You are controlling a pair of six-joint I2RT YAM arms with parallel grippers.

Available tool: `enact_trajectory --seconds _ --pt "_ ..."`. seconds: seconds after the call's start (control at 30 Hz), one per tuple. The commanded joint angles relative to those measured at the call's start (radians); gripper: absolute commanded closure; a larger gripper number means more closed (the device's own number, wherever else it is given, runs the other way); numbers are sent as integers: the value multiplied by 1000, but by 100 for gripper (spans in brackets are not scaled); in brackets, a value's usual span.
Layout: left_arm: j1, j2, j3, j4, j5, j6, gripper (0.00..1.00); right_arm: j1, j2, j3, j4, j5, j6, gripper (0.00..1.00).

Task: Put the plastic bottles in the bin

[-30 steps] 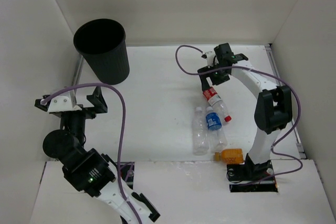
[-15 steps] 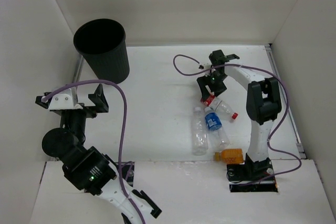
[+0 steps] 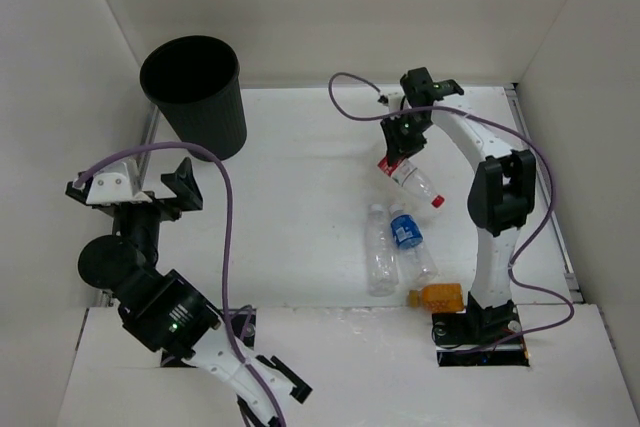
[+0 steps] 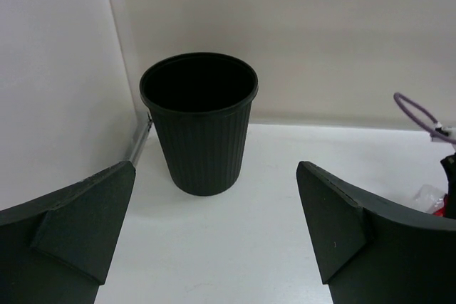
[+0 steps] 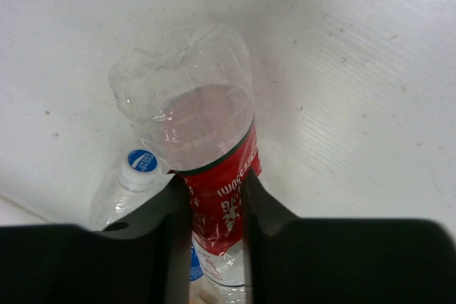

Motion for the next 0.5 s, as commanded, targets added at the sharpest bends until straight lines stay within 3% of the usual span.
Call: enact_trajectory --seconds 0.0,0.1,0.2,0.3,0.47 --pt "26 42 -54 100 42 -79 0 1 -32 169 -70 -25 11 97" --pt "15 113 -100 210 84 -194 0 7 -9 432 -151 -35 48 98" --pt "-86 232 -128 340 168 -341 0 7 40 745 -209 -125 132 98" --pt "-328 395 -99 427 268 -418 0 26 51 921 -191 -262 214 98" --pt "-727 607 34 441 308 -409 0 75 -16 929 -105 -409 221 100"
